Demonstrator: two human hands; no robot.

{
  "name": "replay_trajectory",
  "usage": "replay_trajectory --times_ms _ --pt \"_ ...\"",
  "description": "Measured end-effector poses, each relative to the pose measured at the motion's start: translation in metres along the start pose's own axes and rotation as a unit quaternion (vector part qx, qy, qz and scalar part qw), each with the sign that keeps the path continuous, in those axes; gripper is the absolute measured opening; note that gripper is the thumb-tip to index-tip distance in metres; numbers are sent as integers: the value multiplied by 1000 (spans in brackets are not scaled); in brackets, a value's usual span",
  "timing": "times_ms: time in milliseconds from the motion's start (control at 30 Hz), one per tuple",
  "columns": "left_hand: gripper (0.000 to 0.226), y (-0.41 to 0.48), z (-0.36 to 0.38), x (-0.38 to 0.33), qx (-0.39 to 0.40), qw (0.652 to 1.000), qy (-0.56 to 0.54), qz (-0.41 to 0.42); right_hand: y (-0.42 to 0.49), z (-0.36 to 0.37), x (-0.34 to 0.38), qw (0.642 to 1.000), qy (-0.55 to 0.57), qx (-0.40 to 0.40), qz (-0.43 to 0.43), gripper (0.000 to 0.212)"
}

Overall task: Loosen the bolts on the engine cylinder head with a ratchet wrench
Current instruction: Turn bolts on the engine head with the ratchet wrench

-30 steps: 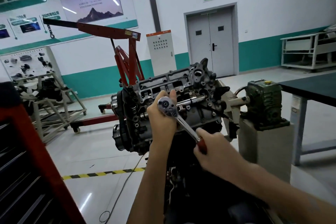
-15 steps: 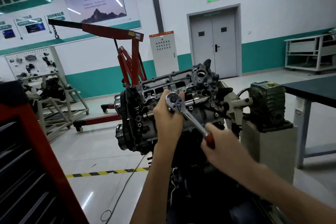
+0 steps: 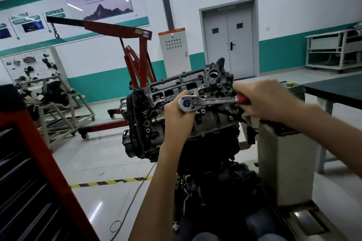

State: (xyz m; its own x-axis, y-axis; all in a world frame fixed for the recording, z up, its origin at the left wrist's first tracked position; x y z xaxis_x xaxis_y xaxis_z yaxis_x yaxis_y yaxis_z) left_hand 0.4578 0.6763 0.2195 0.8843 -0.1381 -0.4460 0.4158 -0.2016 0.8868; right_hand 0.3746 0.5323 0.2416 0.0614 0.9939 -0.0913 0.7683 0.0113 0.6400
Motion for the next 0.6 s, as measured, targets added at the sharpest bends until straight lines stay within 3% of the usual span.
replay_trajectory --times_ms 100,233,367,433,500,600 --pt "31 -1 -3 0 -1 1000 1 0 4 -4 0 1000 -21 -4 13 20" --pt "29 -11 -13 -3 -56 998 17 34 -42 39 28 984 141 8 106 23" --pt "28 -10 -3 -14 -94 994 39 48 -75 80 75 898 395 -1 191 32" --pt "31 -5 2 -13 -96 993 47 45 -78 84 88 865 459 -27 203 33" --pt "34 -2 2 -9 -94 994 33 35 -75 83 82 874 446 -10 193 27" --pt "35 -2 -8 1 -104 994 10 14 -61 70 58 940 315 40 123 18"
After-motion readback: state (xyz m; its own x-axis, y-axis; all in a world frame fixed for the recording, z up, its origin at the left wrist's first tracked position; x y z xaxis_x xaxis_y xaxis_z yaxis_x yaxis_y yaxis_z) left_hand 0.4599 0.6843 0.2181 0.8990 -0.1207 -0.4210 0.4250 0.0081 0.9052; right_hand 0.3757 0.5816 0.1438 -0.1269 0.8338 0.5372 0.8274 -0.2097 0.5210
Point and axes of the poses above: each hand's wrist, its own y-axis towards the middle knuckle, its own z-axis out of the palm, x = y × z, the point moved 10 cm from there along y, towards the middle knuckle, and after that the axes turned 7 degrees about z, right-handed, at the moved point
